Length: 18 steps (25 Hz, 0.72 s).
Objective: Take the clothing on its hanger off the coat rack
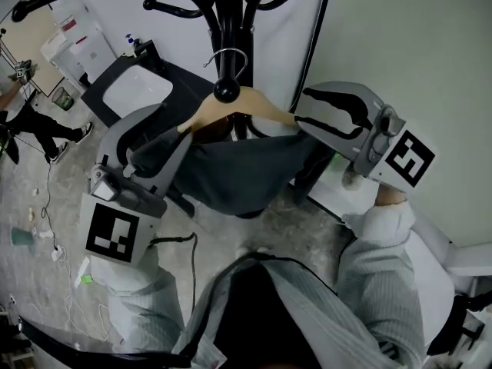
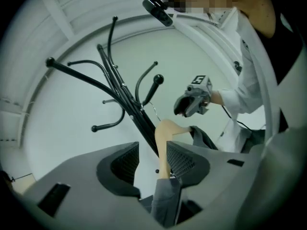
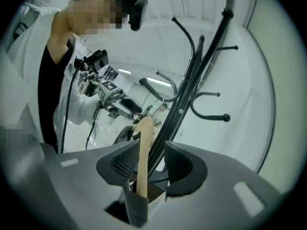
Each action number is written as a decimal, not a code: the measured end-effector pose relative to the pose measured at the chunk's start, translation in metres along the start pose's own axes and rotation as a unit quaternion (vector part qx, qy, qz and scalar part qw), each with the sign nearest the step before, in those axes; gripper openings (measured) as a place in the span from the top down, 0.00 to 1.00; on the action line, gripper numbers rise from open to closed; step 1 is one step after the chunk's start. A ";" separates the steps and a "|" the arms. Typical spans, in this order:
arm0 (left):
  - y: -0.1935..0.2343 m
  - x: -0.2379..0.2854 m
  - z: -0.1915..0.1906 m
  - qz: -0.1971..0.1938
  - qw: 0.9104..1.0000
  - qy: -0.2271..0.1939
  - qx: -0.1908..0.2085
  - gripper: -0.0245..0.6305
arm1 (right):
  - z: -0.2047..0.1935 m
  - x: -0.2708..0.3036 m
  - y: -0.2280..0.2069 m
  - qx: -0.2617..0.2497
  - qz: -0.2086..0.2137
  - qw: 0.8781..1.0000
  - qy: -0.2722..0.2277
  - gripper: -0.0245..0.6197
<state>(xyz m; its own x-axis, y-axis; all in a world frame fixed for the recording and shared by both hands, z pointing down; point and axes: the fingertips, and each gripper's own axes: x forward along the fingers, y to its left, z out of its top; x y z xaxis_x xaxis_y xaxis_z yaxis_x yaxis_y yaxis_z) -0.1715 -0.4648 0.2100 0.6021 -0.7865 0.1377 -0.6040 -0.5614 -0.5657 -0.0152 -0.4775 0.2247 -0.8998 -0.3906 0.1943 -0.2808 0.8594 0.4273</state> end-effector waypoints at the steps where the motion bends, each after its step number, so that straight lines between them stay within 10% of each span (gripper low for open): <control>1: -0.003 0.003 0.000 -0.027 0.999 -0.004 0.021 0.70 | -0.005 0.002 0.000 0.002 0.024 1.000 0.010 0.74; 8: -0.016 0.014 -0.036 -0.167 0.984 0.030 -0.056 0.70 | -0.021 0.024 0.015 0.029 0.200 0.979 0.025 0.70; 18: -0.031 0.036 -0.061 -0.285 0.953 0.029 -0.098 0.75 | -0.038 0.045 0.031 0.052 0.286 0.956 0.041 0.70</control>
<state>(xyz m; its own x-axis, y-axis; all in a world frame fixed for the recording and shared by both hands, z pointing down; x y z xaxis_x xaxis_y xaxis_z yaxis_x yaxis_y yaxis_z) -0.1631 -0.4920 0.2821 0.8346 -0.3499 0.4254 -0.2774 -0.9343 -0.2240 -0.0519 -0.4814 0.2801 -0.8883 0.1334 0.4395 0.2145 0.9666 0.1401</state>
